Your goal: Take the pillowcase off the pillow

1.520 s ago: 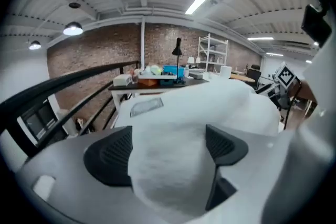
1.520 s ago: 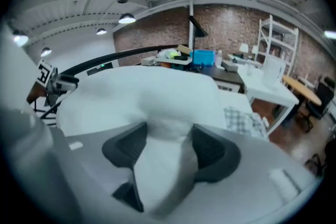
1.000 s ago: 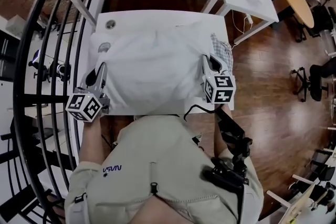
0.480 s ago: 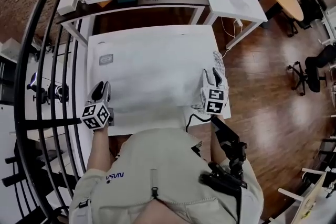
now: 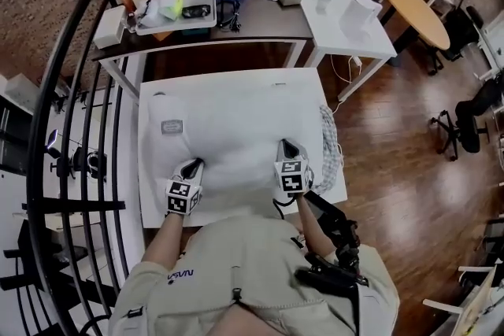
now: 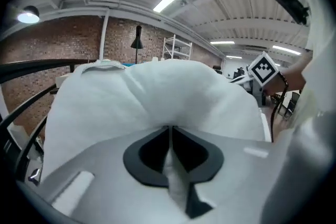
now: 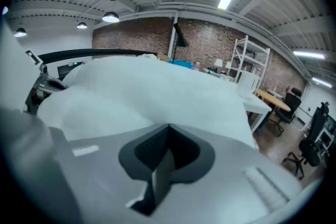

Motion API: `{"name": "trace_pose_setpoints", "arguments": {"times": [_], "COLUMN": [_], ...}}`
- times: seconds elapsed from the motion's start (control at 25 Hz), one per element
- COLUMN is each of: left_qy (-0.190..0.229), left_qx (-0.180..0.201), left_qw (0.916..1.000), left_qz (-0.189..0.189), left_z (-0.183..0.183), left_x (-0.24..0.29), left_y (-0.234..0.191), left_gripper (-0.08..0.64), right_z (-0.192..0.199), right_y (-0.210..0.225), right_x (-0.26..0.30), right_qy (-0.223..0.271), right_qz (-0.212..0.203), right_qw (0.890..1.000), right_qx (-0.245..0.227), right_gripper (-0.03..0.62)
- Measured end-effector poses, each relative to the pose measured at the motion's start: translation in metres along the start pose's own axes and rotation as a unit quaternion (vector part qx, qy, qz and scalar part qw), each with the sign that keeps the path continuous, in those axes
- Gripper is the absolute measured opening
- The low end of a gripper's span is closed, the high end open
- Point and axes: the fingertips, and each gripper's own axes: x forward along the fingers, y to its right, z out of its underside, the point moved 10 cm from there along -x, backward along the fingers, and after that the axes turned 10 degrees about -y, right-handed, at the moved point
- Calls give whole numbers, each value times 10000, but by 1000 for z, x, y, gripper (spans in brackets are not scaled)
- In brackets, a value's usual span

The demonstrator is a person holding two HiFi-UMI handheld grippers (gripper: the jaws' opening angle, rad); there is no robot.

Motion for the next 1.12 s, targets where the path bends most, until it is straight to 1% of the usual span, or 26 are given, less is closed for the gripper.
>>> {"name": "trace_pose_setpoints", "arguments": {"times": [0.08,0.16,0.24,0.36,0.48,0.56,0.68,0.76,0.88,1.12], "left_qy": [239,488,907,1479,1818,1980,2129,2197,2251,2433], "left_qx": [-6,-70,-135,-33,56,58,33,68,89,8], "left_qw": [9996,9982,9948,9876,9815,9789,9766,9752,9736,9668], "left_qz": [-167,-350,-435,-524,-596,-505,-288,-255,-361,-786], "left_z": [1,-11,-22,-30,-24,-15,-3,0,-1,-9], "left_x": [-11,-35,-62,-100,-130,-140,-147,-153,-165,-176], "left_y": [4,9,18,36,54,62,72,81,89,112], "left_gripper": [6,2,2,0,0,0,0,0,0,0], "right_z": [1,4,8,5,-4,-6,3,9,12,22], "right_y": [1,5,11,8,-13,-30,-49,-55,-62,-55], "right_x": [-13,-32,-53,-88,-123,-145,-171,-188,-204,-219], "right_qy": [184,471,786,1227,1628,1817,1956,1971,2093,2416], "right_qz": [49,175,402,628,749,783,770,747,652,366], "right_qw": [9997,9976,9925,9829,9763,9740,9727,9720,9695,9641], "right_qx": [148,480,841,1222,1217,1107,984,1040,1098,1040], "right_gripper": [5,5,5,5,5,5,5,4,5,3]}}
